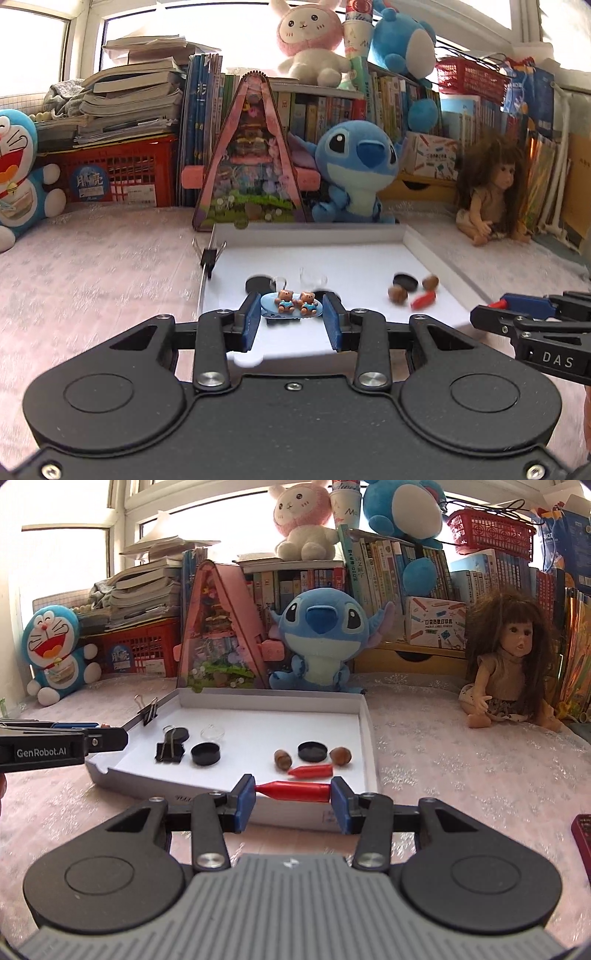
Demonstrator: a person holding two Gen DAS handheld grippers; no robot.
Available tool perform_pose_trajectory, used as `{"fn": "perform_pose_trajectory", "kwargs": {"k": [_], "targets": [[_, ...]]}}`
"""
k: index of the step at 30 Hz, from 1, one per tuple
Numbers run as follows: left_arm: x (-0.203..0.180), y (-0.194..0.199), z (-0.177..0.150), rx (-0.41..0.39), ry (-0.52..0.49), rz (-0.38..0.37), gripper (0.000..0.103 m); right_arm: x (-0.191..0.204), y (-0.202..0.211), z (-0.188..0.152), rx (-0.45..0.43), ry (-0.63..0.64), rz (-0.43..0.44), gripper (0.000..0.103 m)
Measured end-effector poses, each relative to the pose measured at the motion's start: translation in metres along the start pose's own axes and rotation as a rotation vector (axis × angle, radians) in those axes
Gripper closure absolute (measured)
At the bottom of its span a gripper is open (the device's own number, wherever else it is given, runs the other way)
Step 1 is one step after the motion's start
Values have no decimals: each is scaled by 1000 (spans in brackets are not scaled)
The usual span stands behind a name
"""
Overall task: Organize rigid objects
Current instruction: 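Carry the hair clip and red crayon with both tools over the tray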
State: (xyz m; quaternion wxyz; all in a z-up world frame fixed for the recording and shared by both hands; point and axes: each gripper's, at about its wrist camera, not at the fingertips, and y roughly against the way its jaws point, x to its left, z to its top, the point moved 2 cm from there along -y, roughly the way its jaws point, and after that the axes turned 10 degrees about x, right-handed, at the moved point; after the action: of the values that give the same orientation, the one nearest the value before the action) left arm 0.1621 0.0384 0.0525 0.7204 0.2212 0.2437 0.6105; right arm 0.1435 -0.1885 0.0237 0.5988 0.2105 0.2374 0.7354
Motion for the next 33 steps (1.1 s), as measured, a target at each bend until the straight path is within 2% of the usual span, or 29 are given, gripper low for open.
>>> {"fn": "perform_pose_trajectory", "kwargs": {"k": [9,21,26,30,33], "targets": [[0,-35,32,-7,9,15,69,-19,-22,29,19,-46,22,54],[6,-77,62,53,24,-4,69,-35,-57,65,60,-81,29,54],[9,-99,84,114,31,-59,69,-44,-81,85,172,-101,99,54],[13,-121,97,191,67,-99,69,-49,-99,96,236,-125,123,54],[14,-135,97,217,80,-88,69,-43,-109,101,257,-96,109,54]]}}
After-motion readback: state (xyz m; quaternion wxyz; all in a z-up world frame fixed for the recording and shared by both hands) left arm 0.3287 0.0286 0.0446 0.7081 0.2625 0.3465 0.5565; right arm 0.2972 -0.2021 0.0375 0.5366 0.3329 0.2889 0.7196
